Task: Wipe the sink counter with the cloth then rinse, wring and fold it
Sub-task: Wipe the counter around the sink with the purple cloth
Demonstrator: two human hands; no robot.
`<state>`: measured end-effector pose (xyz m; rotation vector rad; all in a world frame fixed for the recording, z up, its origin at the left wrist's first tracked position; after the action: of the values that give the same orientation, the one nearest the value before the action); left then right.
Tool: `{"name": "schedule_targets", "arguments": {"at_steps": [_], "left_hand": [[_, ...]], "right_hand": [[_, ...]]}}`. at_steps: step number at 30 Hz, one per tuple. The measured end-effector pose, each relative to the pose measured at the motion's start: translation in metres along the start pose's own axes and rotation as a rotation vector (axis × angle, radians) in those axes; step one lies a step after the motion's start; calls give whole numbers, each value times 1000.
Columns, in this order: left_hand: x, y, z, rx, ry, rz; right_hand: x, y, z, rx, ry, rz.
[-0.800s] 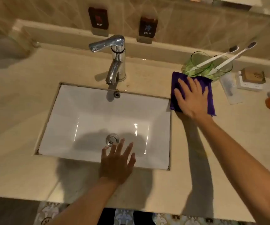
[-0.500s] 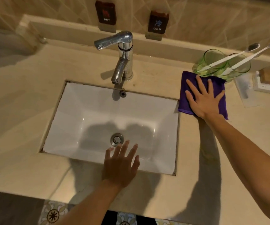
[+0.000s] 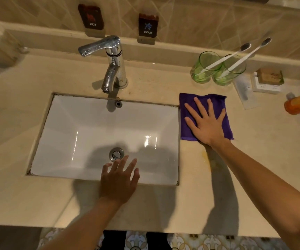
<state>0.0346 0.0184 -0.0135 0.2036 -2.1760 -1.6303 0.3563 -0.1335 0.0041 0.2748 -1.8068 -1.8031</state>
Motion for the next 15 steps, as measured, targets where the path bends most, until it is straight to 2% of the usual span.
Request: {"name": "schedule_targets", "arguments": {"at_steps": [7,15], "left_hand": [[0,0,-1,1,6,11],[0,-4,-1,9,0,-11]], "right_hand": [[49,-13,-14,17,-8,127],[123,-30,-13,-12,-82,124]]}}
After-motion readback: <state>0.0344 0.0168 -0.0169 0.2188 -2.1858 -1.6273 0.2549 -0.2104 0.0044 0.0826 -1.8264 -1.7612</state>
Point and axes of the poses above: each hand's wrist, its own x-axis away from the middle knuckle, its own y-axis out of the back of the hand, z = x × y, the point moved 4 cm from there along -x, towards the middle knuckle, and after that the axes turned 9 degrees about -y, right-handed, at the moved point
